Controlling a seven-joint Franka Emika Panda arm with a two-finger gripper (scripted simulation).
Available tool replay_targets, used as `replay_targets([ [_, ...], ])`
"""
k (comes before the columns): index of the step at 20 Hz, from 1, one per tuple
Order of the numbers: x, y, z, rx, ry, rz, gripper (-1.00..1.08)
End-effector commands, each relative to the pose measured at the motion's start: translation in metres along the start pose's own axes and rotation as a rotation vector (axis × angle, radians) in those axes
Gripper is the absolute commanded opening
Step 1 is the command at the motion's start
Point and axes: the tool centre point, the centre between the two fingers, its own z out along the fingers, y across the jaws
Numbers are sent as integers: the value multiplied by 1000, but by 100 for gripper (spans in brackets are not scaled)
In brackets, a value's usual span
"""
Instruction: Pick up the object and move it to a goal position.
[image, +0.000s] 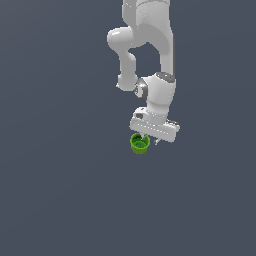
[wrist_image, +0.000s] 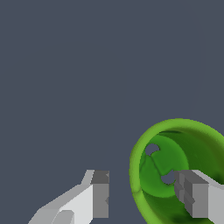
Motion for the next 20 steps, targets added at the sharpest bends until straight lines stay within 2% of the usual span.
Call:
replay_targets([
  [1,0,0,4,0,0,0,28],
  [11,-1,1,27,1,1,3,28],
  [12,-1,1,27,1,1,3,-100],
  [20,-1,1,27,1,1,3,-100],
])
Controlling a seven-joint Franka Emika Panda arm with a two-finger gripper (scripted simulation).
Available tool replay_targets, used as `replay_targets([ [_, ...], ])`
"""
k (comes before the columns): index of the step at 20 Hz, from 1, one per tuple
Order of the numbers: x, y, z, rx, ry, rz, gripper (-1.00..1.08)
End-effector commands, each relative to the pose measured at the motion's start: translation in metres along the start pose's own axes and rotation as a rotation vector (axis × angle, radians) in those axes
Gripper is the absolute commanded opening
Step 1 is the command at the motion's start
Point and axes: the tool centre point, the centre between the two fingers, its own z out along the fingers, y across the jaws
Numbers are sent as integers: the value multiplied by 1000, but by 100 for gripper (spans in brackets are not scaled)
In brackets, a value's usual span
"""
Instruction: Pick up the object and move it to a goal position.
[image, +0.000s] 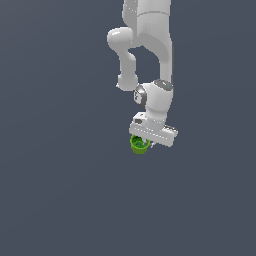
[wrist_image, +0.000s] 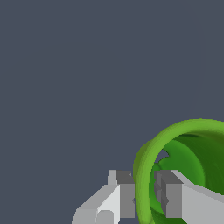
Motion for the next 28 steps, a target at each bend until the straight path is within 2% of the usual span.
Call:
replay_targets([
  [1,0,0,0,-1,0,0,-100],
  [7,1,6,-4,-1,0,0,-100],
  [13,7,29,-21,0,0,0,-100],
  [28,35,138,-102,0,0,-1,-100],
])
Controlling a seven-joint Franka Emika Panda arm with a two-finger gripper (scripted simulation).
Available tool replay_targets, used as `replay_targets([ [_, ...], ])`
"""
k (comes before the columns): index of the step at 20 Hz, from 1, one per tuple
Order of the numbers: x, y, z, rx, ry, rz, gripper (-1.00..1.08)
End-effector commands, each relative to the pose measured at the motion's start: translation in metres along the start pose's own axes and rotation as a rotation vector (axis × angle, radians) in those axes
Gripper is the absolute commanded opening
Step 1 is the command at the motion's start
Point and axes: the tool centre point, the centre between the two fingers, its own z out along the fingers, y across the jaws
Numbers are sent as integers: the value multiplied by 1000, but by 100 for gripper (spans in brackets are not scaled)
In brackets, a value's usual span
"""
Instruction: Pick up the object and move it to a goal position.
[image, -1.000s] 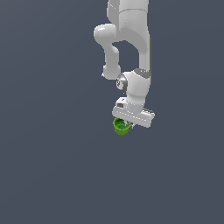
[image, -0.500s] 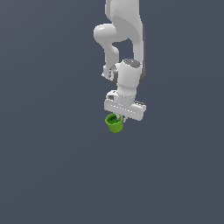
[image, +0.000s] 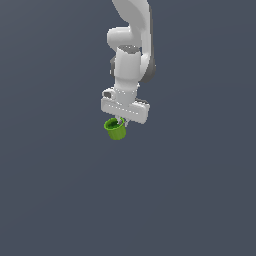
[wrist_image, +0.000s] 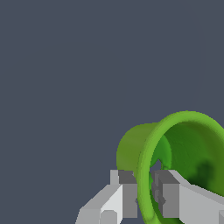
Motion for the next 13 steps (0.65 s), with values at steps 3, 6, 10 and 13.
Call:
replay_targets([
  [3,8,26,-21,2,1,-1,-100],
  [6,12,39,-31,2,1,-1,-100],
  [10,16,49,-38,2,1,0,-100],
  [13,16,51,-40,2,1,0,-100],
])
